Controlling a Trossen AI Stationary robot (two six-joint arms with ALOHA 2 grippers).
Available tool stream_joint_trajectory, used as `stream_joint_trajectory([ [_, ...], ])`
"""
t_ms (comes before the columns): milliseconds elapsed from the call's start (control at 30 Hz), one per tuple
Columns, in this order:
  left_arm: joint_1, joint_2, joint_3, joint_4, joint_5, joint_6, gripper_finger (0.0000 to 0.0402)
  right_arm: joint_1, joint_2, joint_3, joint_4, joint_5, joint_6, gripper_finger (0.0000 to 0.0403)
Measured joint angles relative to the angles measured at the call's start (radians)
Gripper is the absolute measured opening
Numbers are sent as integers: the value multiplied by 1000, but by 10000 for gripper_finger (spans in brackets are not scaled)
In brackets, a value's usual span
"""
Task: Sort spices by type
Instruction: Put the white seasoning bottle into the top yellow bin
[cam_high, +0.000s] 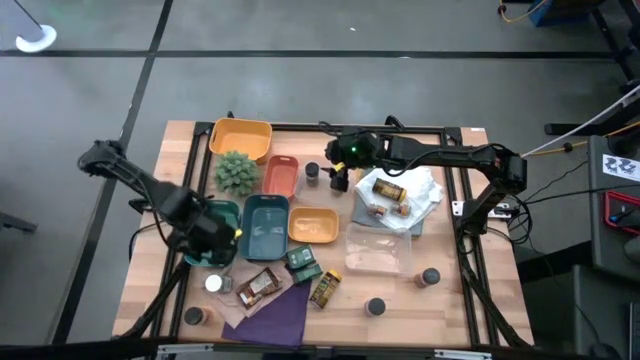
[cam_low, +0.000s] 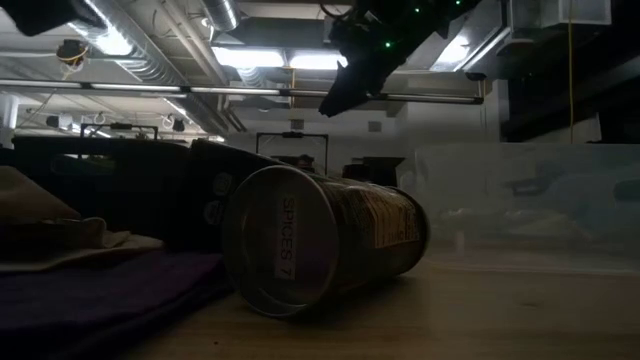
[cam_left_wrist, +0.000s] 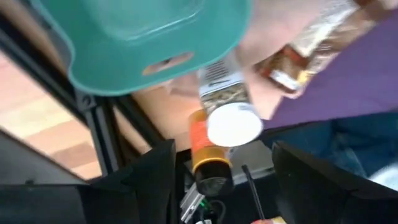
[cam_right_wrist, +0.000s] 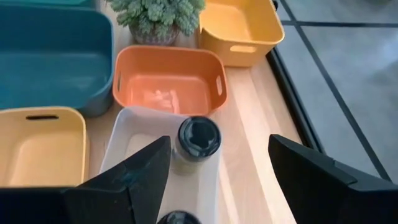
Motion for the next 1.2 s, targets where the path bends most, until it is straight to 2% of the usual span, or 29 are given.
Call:
stream_joint_trajectory([
  [200,-109,89,0,24,-20,-85,251,0,0,0,-25,-30,34,271],
  [433,-177,151,0,110,-149,-132,251,0,0,0,-34,-38,36,271],
  [600,-211,159,0,123,-194,-189,251,0,0,0,-35,-38,36,271],
  [800,-261,159,0,131,-202,-275,251,0,0,0,-42,-38,36,271],
  [900,-286,159,0,137,-244,-314,251,0,0,0,-45,-38,36,271],
  [1000,-300,159,0,152,-294,-339,251,0,0,0,-48,-38,36,271],
  [1200,-308,159,0,151,-305,-355,251,0,0,0,-50,-38,36,271],
])
